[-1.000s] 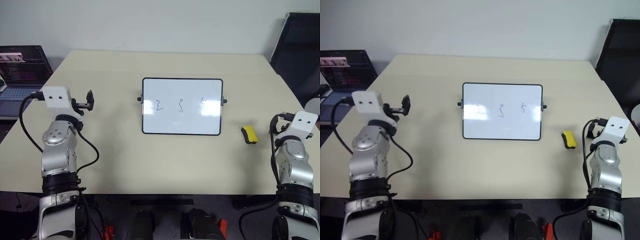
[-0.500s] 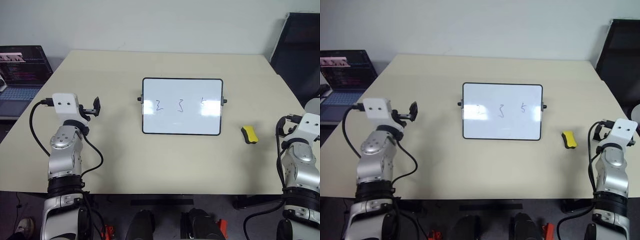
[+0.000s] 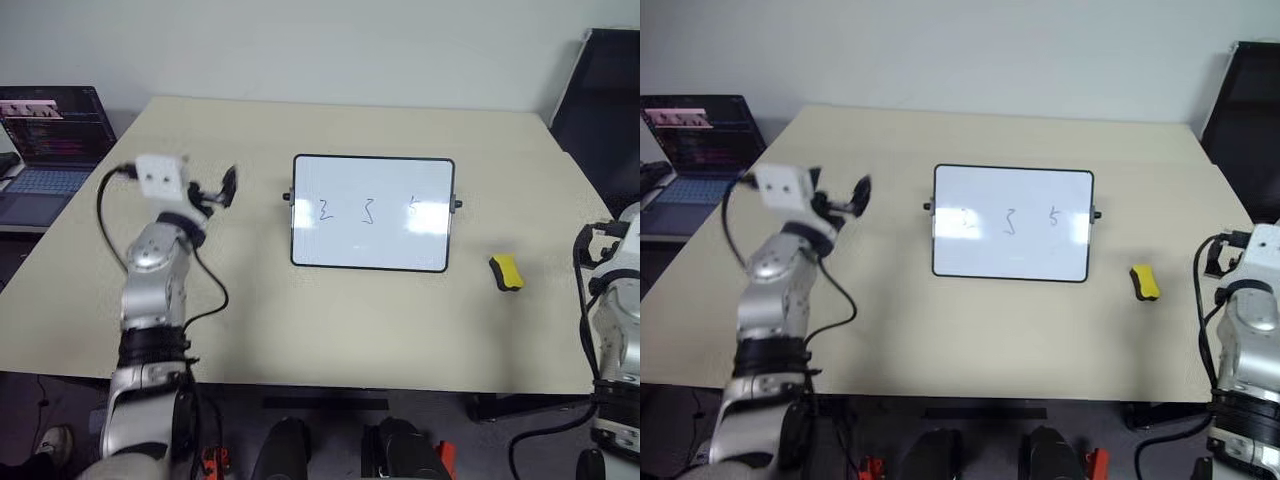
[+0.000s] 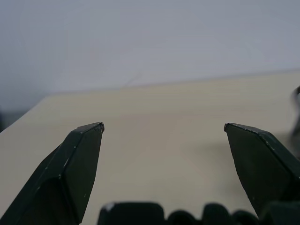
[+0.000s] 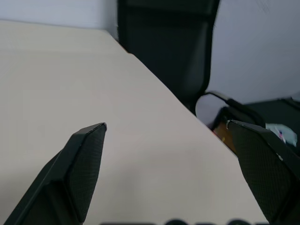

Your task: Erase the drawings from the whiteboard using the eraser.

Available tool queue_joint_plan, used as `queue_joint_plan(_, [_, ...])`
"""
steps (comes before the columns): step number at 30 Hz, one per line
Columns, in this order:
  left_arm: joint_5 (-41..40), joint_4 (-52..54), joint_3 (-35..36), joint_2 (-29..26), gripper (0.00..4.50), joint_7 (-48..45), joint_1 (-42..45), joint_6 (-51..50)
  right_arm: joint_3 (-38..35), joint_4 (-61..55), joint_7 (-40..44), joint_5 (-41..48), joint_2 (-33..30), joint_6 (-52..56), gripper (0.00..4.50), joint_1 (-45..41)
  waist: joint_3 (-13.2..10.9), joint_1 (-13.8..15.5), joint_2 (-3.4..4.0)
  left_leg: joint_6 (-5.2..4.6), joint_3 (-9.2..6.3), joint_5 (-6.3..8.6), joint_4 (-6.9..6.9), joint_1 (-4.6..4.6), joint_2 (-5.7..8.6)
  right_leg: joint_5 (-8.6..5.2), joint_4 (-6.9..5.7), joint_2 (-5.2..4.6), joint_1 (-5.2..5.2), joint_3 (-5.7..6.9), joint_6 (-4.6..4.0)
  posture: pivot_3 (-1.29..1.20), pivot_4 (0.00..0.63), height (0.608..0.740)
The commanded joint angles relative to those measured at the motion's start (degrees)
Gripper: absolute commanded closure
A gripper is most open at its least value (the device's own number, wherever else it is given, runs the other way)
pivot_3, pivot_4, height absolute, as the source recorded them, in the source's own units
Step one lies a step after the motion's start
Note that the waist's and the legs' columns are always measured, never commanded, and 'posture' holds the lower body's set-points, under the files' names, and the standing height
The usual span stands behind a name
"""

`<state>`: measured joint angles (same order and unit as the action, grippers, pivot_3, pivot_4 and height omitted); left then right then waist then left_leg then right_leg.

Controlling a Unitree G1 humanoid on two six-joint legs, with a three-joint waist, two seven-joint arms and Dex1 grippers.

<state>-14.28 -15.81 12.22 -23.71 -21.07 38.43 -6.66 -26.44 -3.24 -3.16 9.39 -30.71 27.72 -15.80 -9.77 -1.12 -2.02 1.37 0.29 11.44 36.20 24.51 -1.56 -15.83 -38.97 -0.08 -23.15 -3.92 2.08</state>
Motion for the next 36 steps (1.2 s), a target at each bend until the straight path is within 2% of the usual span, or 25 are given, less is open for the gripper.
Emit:
queue_joint_plan(1, [-3.50, 4.08, -4.06, 1.65, 0.00, -7.42, 4.25, -1.76, -2.87, -8.44, 2.08, 3.04, -2.53, 10.20, 0.04, 0.49, 0.01, -0.18, 0.00, 0.00, 0.01, 0.00, 0.00, 0.00, 0.00, 0.00, 0.01, 0.00, 0.00, -0.01, 0.00, 0.00, 0.150, 0.740])
queue_joint_plan(9, [-12.32, 9.06, -14.85, 5.34, 0.00, -28.78, 5.67, -12.08, -2.46, -18.98, 7.06, 10.71, -5.54, 35.48, 0.04, -2.56, 0.01, -1.44, 0.06, 0.00, 0.08, 0.00, -0.06, -0.11, 0.01, 0.00, -0.04, 0.19, -0.01, -0.11, 0.00, 0.00, 0.150, 0.740])
queue_joint_plan(12, [-13.03, 9.35, -18.93, 4.22, 0.00, -37.40, 4.98, -13.70, -3.78, -21.57, 5.72, 12.34, -2.69, 42.56, 0.04, -5.76, 0.01, -1.78, 0.07, 0.00, 0.07, 0.00, -0.07, -0.15, 0.02, -0.04, -0.05, 0.34, -0.01, -0.14, 0.03, 0.00, 0.150, 0.740])
queue_joint_plan(17, [-9.49, 5.30, -23.43, 5.34, 0.00, -43.37, 4.48, -9.93, -3.38, -24.13, 4.63, 13.39, 3.18, 51.65, 0.04, -8.81, 0.02, -1.75, 0.08, 0.00, 0.02, 0.00, -0.06, -0.15, -0.01, -0.08, -0.04, 0.39, -0.01, -0.14, 0.08, 0.00, 0.150, 0.740])
queue_joint_plan(22, [-4.01, 1.75, -25.32, 8.33, 0.00, -41.98, 2.98, -0.79, 0.32, -23.17, 6.33, 12.22, 3.81, 53.54, 0.04, -7.09, 0.00, -1.44, 0.11, -0.01, 0.04, 0.01, -0.06, -0.08, -0.01, -0.06, 0.01, 0.25, -0.04, -0.16, 0.04, 0.00, 0.150, 0.740])
queue_joint_plan(26, [-1.11, 1.29, -25.71, 10.49, 0.00, -39.15, 1.17, 2.78, 2.58, -19.62, 6.98, 10.62, 4.47, 49.82, 0.04, -6.48, 0.00, -1.35, 0.11, -0.01, 0.04, 0.01, -0.06, -0.07, 0.00, -0.07, 0.01, 0.25, -0.04, -0.15, 0.07, 0.00, 0.150, 0.740])
queue_joint_plan(36, [1.99, 5.13, -25.39, 10.50, 0.00, -34.43, -3.49, 3.12, 7.26, -9.70, 8.41, 8.41, 6.49, 42.18, 0.04, -6.41, 0.01, -1.42, 0.12, -0.01, 0.03, 0.01, -0.04, -0.08, 0.00, -0.08, -0.02, 0.28, -0.05, -0.14, 0.09, 0.00, 0.150, 0.740])
